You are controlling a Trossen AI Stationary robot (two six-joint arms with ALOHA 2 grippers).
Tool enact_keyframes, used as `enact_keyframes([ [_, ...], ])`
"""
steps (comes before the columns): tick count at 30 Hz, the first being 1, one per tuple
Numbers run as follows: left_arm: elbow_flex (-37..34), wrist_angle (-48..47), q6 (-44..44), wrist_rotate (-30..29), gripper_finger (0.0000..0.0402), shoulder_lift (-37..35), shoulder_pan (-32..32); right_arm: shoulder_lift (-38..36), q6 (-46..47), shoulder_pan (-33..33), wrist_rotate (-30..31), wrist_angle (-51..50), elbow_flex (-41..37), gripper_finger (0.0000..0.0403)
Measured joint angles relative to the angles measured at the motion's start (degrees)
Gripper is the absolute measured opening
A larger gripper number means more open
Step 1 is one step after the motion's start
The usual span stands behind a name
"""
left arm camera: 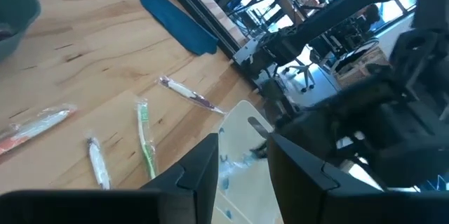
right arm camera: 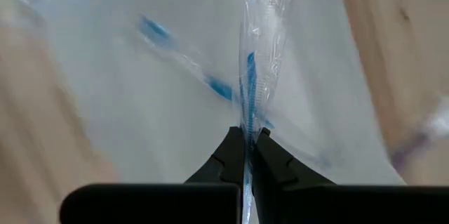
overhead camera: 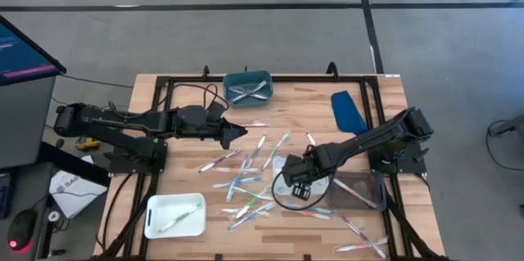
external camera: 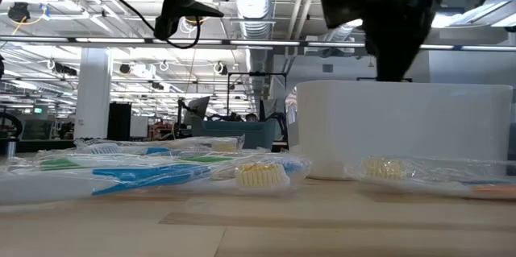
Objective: Pick & Place Toothbrushes
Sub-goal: Put the blue toothbrush into the top white bin, then put the green toothbrush into the bottom white bin
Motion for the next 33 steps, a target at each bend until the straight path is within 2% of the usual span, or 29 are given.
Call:
enact_keyframes([
  [6, 0.00, 0.62, -0.19, -0.15, 0.0117, 0.00, -0.43, 3.06, -0.32, -0.27, -0.98, 1.30, 0.27, 0.0005],
  [14, 0.00, 1.18, -0.37, -0.41, 0.0117, 0.00, -1.40, 4.04, -0.03, 0.23, -1.17, -1.08, 0.15, 0.0057],
  [23, 0.00, 1.63, -0.39, -0.65, 0.0117, 0.00, -1.40, 4.04, -0.02, 0.47, 0.07, -1.10, 0.17, 0.0088],
  [33, 0.00, 2.25, -0.41, -1.23, 0.0117, 0.00, -1.40, -1.17, -2.58, -0.29, 1.73, -1.57, 0.19, 0.0132],
])
